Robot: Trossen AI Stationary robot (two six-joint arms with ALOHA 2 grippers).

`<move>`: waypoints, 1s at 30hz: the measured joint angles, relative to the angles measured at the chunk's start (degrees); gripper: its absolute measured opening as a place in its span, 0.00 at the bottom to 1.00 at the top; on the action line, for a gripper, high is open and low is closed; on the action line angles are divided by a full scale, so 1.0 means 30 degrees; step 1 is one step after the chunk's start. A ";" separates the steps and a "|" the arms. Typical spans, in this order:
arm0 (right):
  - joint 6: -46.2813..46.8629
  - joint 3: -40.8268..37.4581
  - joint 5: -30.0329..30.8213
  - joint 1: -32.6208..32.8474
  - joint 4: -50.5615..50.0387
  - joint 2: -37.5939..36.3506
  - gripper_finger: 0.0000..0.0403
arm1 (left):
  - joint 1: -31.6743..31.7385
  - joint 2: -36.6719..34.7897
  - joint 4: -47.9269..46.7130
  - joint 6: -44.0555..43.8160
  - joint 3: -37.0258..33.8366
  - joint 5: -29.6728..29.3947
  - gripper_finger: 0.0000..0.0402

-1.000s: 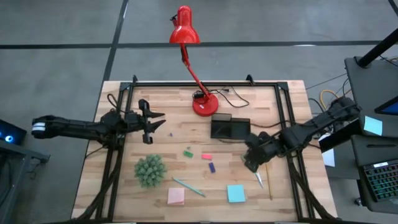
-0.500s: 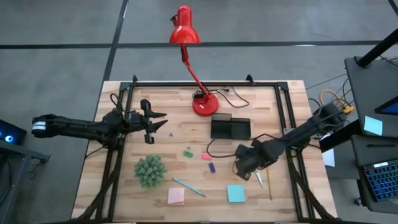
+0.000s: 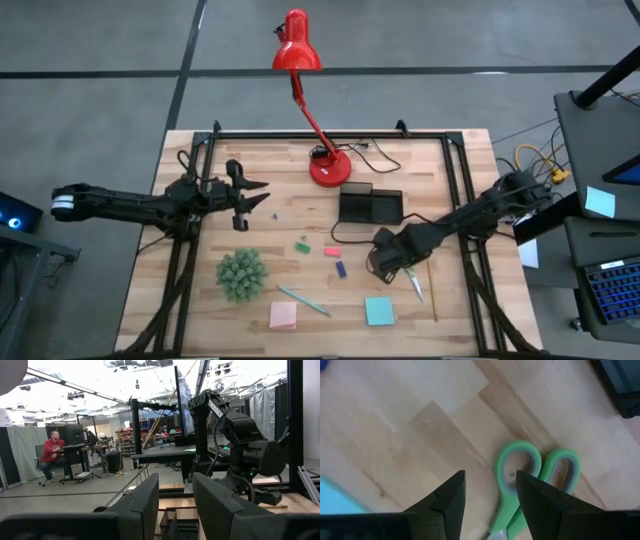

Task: Pick and place office supplies into organizer
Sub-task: Put the scissors into the left compartment of the desk organizer

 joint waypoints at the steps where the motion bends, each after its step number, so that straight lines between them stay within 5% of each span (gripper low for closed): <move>1: -0.0067 0.0000 0.0013 -0.0019 0.0005 0.0118 0.41 | 0.0000 -0.0008 -0.0001 0.0001 0.0000 0.0007 0.27; 30: -0.2349 -0.0552 -0.1519 -0.1054 0.1052 0.1397 0.41 | 0.0002 0.0210 -0.0008 0.0008 0.0000 0.0007 0.27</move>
